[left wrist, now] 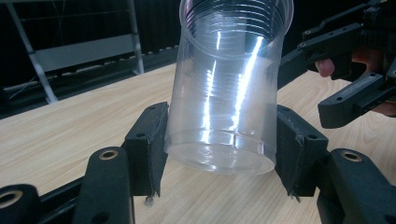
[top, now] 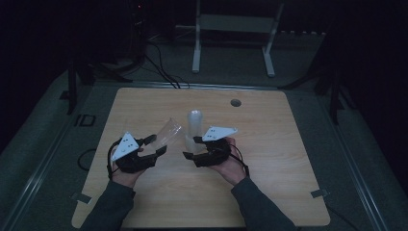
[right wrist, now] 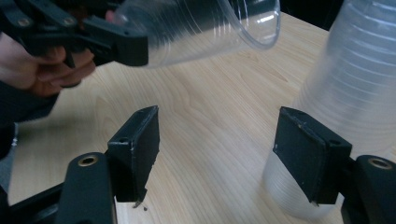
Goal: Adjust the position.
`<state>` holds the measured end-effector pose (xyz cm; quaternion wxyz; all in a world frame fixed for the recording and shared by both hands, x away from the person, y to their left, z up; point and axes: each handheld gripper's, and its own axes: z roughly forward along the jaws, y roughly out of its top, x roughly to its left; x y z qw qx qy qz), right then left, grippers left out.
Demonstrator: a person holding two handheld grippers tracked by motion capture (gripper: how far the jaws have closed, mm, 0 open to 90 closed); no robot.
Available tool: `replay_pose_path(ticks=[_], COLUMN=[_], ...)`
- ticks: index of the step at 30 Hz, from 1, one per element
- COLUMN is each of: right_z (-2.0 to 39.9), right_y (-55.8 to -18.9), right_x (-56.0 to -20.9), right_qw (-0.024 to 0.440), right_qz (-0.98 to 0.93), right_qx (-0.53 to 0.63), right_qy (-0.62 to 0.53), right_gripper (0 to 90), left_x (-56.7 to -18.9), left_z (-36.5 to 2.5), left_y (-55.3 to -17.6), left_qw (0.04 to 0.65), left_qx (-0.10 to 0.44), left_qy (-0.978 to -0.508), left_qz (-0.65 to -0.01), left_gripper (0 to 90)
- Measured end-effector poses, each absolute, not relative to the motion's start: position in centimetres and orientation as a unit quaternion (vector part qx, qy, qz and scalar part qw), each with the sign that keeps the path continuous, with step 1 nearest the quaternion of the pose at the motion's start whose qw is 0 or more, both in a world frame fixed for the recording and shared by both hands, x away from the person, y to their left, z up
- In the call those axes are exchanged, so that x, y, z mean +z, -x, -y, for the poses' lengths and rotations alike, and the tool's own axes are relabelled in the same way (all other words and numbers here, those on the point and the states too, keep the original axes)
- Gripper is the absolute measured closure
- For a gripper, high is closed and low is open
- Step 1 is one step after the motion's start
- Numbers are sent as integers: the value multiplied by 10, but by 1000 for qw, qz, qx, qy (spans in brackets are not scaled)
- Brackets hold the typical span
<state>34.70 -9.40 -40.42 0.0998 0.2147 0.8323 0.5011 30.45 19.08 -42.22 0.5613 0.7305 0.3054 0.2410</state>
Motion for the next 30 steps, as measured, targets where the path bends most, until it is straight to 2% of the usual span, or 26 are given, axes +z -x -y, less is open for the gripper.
replay_pose_path(ticks=[30], right_z=[84], right_y=[-355], right_x=[-398], right_qw=[33], right_qz=[-788], right_qx=[562], right_qy=[-248], right_gripper=[271], left_x=[-419], left_z=[-189], left_y=[-298], left_qw=[569], left_qx=[277], left_qy=[-708], left_qz=[-314], left_gripper=[419])
